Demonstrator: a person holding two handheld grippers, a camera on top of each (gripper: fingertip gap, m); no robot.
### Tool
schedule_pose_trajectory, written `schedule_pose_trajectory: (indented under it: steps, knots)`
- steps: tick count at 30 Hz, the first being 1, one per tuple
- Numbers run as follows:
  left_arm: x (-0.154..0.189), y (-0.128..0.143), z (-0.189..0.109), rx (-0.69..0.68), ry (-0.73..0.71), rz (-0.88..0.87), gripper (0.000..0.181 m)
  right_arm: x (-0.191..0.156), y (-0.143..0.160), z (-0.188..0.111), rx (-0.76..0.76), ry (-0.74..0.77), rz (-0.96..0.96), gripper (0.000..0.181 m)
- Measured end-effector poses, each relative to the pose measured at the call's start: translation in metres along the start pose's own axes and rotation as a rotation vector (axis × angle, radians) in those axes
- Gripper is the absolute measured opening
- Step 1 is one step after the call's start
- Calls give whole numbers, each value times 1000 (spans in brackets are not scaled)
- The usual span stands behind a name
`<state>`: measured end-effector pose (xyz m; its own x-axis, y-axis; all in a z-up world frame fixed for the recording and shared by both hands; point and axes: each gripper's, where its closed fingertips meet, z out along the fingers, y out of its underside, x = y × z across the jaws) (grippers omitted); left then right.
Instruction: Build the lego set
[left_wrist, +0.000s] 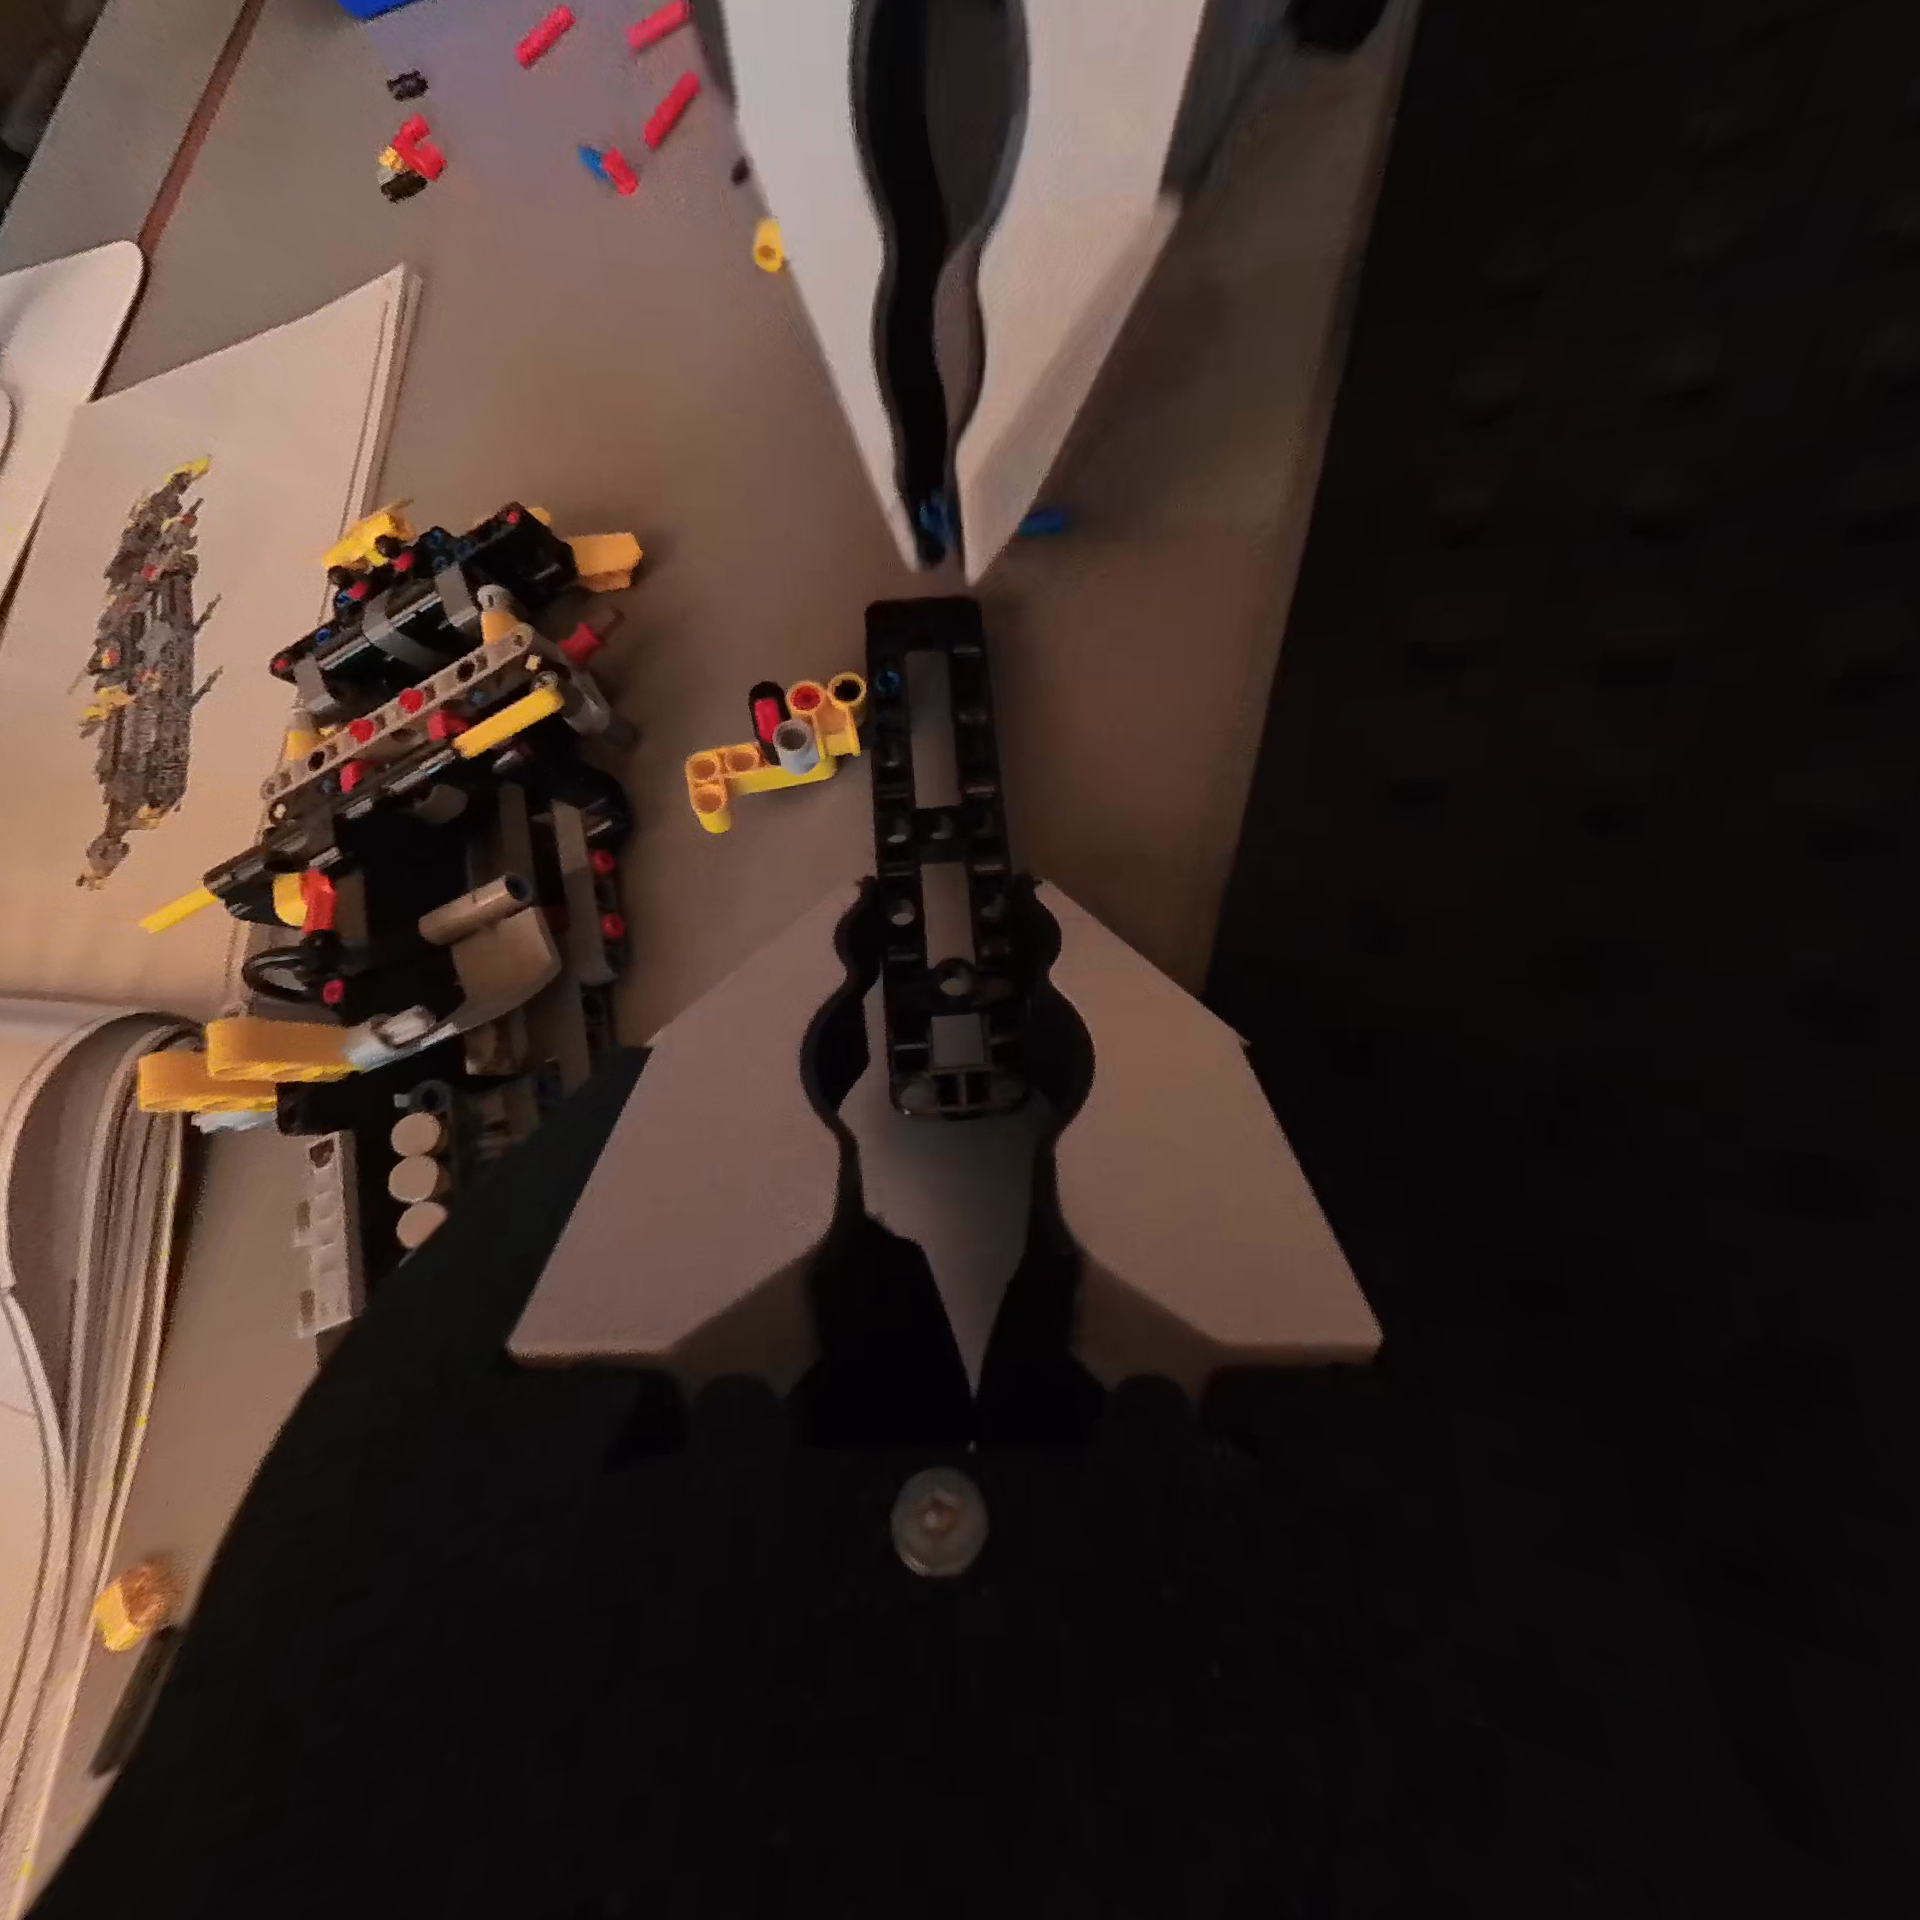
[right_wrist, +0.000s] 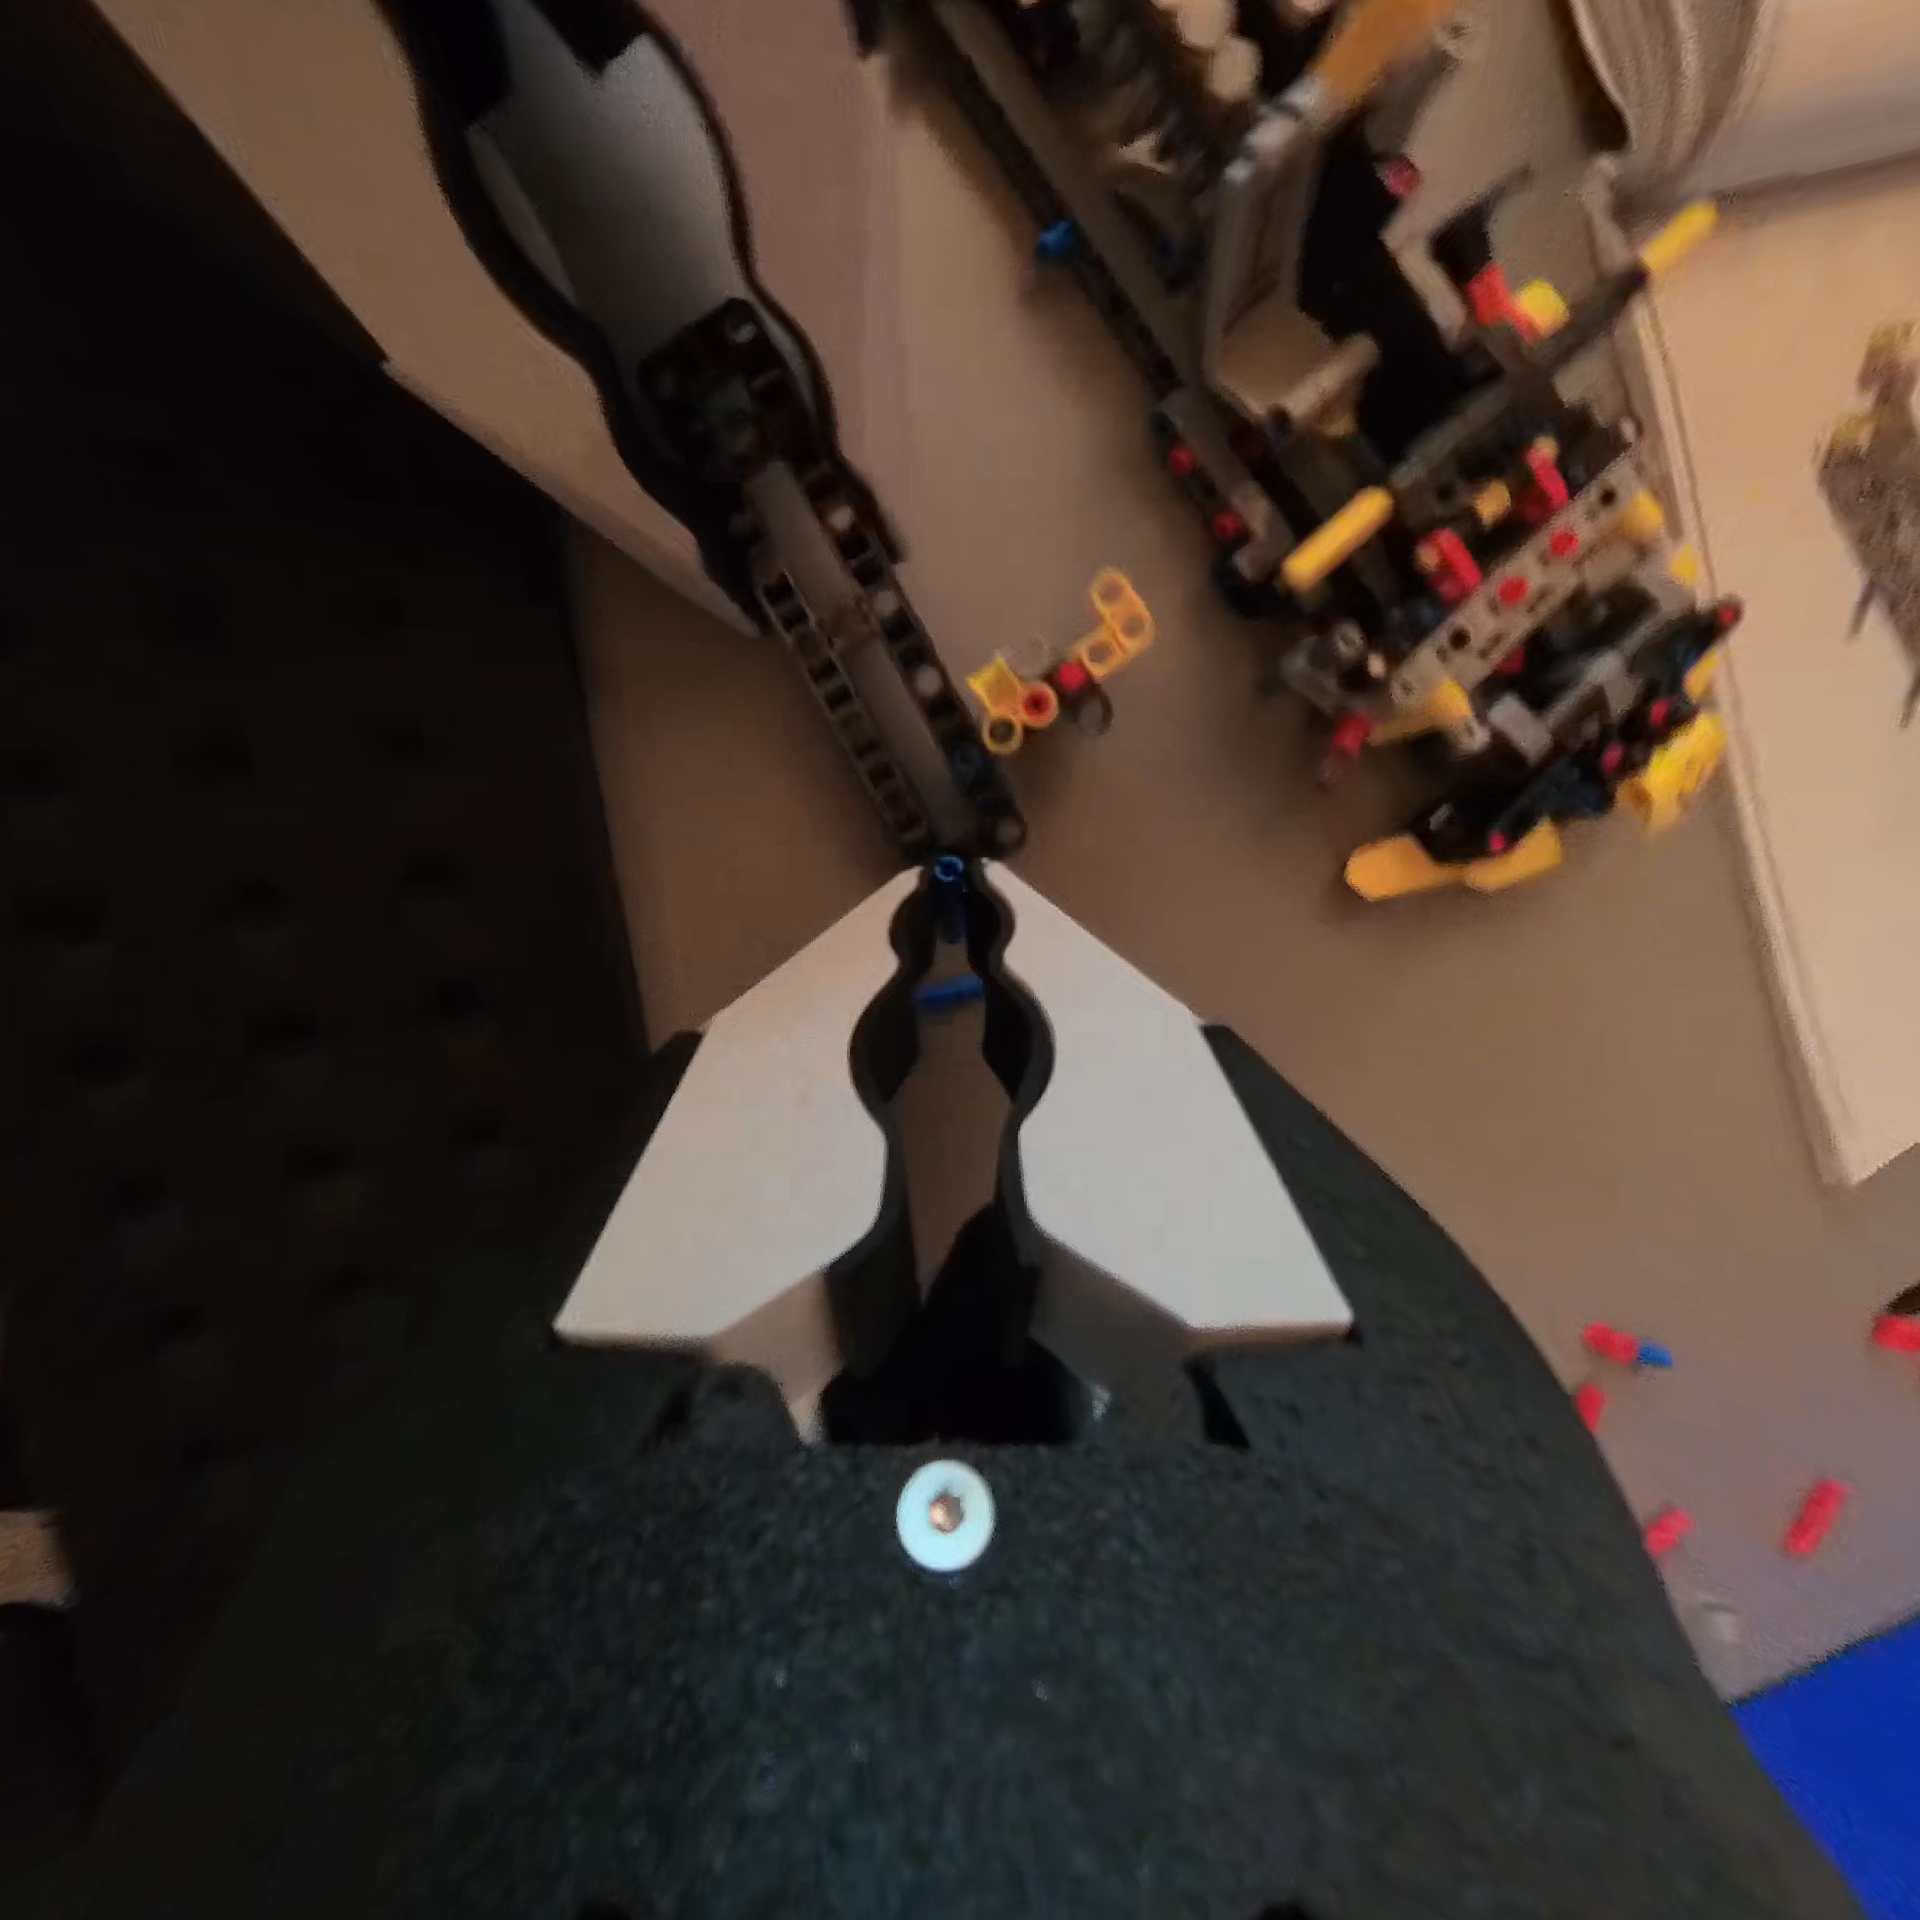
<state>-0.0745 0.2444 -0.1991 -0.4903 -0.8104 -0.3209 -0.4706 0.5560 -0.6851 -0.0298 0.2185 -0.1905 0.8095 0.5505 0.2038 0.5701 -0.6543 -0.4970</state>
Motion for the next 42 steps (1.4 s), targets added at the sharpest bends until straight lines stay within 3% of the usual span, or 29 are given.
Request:
schedule_pose_trajectory:
  steps: [2, 6, 10, 15, 18, 20, 22, 24, 26, 30, 32, 38, 42]
  knots:
    - [-1, 2, 0, 16, 35, -31, 27, -2, -5, -13, 118, -90, 129, 5]
    - [0, 3, -1, 36, 122, -103, 27, 19, -13, -35, 386, -113, 363, 4]
    - [-3, 0, 0, 43, 89, -91, 28, 25, -51, -62, 716, -203, 515, 4]
    - [-7, -16, -10, 118, 96, -136, 28, 32, -76, -84, 1054, -422, 754, 4]
    - [-19, -40, -26, 218, 56, -213, 28, 31, -81, -94, 1190, -525, 828, 4]
    - [-34, -65, -42, 321, -6, -267, 28, 29, -85, -96, 1227, -575, 853, 4]
    - [-46, -84, -57, 388, -135, -208, 28, 25, -88, -95, 1220, -596, 868, 4]
    - [-53, -93, -65, 376, -275, -82, 27, 21, -91, -90, 1183, -580, 856, 4]
    - [-48, -99, -67, 355, -326, 22, 27, 18, -93, -88, 1165, -558, 841, 5]
    - [-39, -101, -61, 316, -355, 104, 26, 13, -98, -88, 1160, -579, 837, 4]
    - [-43, -100, -62, 303, -402, 126, 6, 11, -98, -86, 1146, -581, 833, 3]
    - [-36, -94, -57, 229, -457, 367, 4, 3, -89, -79, 1043, -529, 760, 6]
    - [-37, -90, -56, 209, -473, 405, 5, 7, -80, -78, 1021, -521, 762, 8]
